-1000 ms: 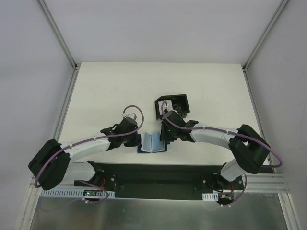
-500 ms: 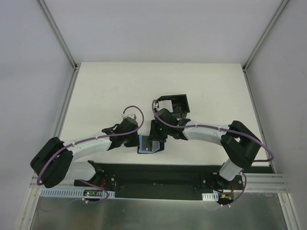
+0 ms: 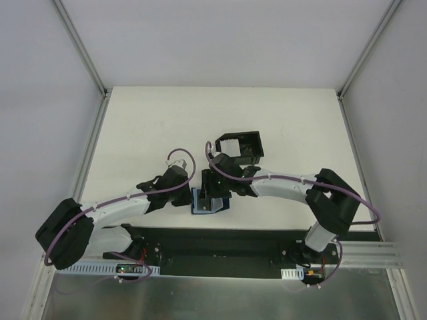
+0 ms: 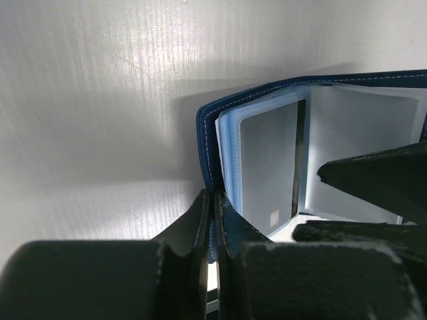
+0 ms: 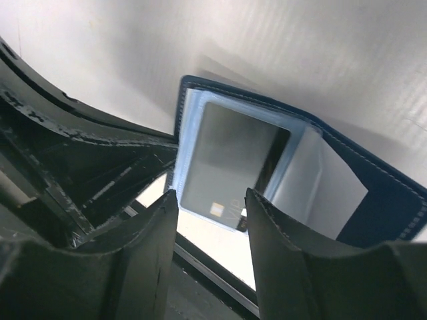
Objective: Put the credit cards into the card holder
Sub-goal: Insert the credit card into the card holder.
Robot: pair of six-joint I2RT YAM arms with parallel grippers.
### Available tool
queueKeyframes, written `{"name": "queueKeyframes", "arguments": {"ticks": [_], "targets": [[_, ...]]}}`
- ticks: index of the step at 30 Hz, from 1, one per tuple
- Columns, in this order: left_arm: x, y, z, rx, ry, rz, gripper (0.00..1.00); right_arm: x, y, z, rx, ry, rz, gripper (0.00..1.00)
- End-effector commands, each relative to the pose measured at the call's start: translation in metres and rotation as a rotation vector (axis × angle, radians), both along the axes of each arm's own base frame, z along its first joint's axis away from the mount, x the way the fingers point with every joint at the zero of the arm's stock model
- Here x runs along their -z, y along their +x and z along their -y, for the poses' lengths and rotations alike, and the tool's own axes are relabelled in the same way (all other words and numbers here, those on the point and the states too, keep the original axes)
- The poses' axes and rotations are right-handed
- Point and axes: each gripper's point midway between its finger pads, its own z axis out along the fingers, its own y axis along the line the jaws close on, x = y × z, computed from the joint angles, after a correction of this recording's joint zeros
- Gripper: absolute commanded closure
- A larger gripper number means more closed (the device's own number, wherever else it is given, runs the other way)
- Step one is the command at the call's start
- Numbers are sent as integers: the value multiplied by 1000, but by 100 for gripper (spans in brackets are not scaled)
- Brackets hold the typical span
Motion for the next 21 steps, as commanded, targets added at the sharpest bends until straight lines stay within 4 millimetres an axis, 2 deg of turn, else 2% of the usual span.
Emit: {"name": "queueKeyframes", "arguments": {"ticks": [1, 21], "targets": [[-9, 2, 2, -25, -52, 26, 100, -7, 4, -12, -2, -41, 58, 52], [-16, 0, 8, -26, -124, 42, 100, 15, 4, -15, -14, -238, 95, 46]]}}
